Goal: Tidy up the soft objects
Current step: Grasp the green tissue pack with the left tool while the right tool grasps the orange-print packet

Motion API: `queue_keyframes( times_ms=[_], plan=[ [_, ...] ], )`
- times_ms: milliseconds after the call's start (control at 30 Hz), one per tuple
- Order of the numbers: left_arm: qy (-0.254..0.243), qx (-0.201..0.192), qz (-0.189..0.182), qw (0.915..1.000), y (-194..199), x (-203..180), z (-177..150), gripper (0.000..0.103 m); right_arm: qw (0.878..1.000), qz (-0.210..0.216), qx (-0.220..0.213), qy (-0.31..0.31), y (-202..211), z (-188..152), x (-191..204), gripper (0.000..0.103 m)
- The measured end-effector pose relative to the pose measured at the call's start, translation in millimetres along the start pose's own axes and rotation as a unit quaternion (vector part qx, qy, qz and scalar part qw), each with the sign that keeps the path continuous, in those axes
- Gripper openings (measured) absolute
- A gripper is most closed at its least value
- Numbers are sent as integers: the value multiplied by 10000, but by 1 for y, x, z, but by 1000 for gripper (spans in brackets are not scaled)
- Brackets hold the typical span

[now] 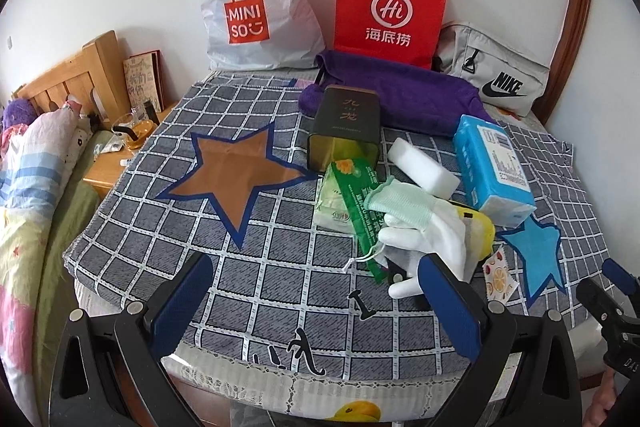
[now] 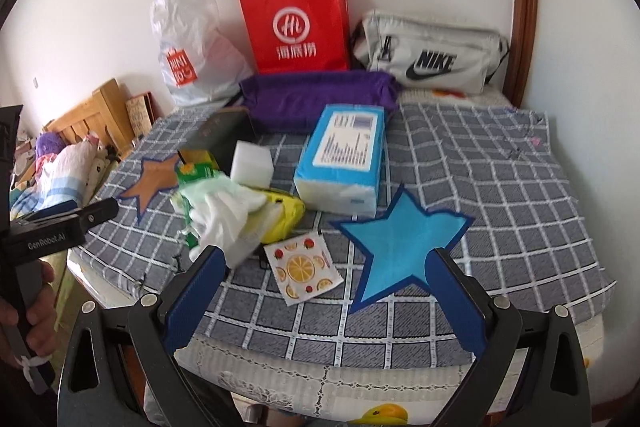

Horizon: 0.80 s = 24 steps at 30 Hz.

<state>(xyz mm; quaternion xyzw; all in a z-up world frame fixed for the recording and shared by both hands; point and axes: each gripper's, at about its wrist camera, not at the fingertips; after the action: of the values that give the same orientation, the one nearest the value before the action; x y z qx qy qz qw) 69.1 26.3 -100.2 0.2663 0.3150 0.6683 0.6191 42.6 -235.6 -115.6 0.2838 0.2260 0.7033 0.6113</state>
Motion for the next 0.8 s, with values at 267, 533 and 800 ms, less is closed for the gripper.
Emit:
queue_keyframes(
  times_ms=[267, 533, 800],
  plan=[
    [63, 291, -203, 9994, -46, 9, -8, 103, 9941, 659, 828, -250, -79, -24, -11, 90],
    [48, 461, -389, 9982, -64, 10, -8, 103, 9911, 820, 1042, 145, -113, -30, -8, 90],
    [-84, 456, -496, 9977, -69, 5, -1, 103, 9908, 219, 802, 1069, -125, -30, 13, 69]
  ],
)
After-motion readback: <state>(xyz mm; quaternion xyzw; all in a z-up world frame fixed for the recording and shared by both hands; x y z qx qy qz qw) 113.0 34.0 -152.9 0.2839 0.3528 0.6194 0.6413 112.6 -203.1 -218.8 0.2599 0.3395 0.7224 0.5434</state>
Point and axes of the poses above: each gripper's, at about its wrist camera, not at the fingertips, and y roughly against the way its jaws point, x to its left, z to its top, and after that the axes turned 2 degrees about -x, right-handed
